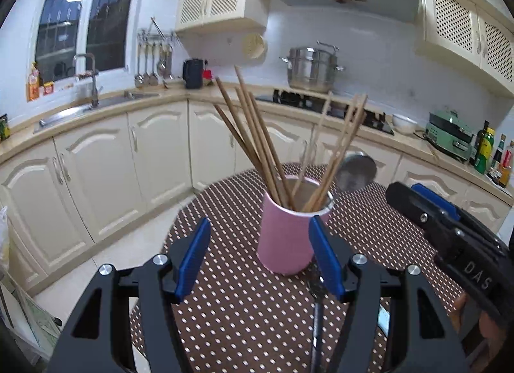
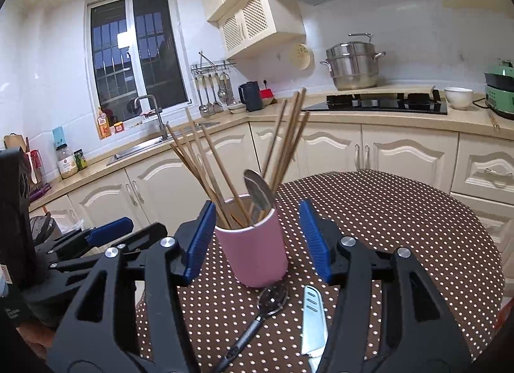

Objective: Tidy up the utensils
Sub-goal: 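Lower both tools back to the fork and knife on the table, then grasp the dark fork with the left tool while the right tool grasps the light-blue knife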

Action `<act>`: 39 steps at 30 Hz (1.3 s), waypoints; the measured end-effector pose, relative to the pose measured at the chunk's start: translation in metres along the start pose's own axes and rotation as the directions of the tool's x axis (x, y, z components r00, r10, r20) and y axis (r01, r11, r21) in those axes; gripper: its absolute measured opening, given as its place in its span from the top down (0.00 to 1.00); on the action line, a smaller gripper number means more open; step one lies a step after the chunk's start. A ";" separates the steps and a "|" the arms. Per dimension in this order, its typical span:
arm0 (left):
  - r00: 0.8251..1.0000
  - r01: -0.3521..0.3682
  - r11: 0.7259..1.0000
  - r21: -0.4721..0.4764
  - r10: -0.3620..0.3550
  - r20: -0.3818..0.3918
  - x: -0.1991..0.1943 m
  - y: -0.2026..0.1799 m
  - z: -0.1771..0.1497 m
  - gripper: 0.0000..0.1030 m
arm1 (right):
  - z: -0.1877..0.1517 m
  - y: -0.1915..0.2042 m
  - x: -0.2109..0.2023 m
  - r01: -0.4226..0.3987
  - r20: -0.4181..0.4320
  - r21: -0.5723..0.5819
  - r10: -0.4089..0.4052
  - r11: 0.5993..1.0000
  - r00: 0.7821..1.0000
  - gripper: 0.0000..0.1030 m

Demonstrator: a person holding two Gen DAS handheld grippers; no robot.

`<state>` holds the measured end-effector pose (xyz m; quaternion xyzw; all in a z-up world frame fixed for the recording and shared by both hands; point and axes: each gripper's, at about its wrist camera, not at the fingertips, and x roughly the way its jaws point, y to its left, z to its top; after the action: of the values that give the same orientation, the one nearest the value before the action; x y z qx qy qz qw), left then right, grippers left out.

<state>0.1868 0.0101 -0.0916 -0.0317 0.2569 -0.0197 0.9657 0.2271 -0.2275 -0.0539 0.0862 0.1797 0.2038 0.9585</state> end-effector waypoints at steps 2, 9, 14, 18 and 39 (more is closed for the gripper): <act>0.999 0.016 1.000 0.011 -0.016 -0.036 0.003 -0.003 -0.003 0.39 | -0.002 -0.005 -0.001 0.019 -0.020 -0.001 -0.019 1.000 1.000 0.42; 0.963 0.102 0.995 -0.005 -0.100 -0.250 0.034 -0.014 -0.018 0.39 | -0.015 -0.039 0.004 0.092 -0.174 0.061 -0.080 0.994 0.981 0.40; 0.913 0.137 0.990 0.033 -0.114 -0.392 0.063 -0.033 -0.035 0.40 | -0.028 -0.052 0.010 0.123 -0.281 0.065 -0.100 0.990 0.955 0.38; 0.875 0.166 0.985 0.047 -0.125 -0.469 0.084 -0.045 -0.047 0.53 | -0.040 -0.066 0.015 0.145 -0.367 0.075 -0.108 0.987 0.924 0.37; 0.835 0.162 0.987 0.017 -0.128 -0.535 0.126 -0.059 -0.057 0.90 | -0.062 -0.071 0.058 0.107 -0.605 0.048 -0.056 0.993 0.794 0.37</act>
<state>0.2667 -0.0587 -0.1990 -0.0149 0.5103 -0.1087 0.8530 0.2783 -0.2615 -0.1453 0.0473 0.4867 0.1717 0.8552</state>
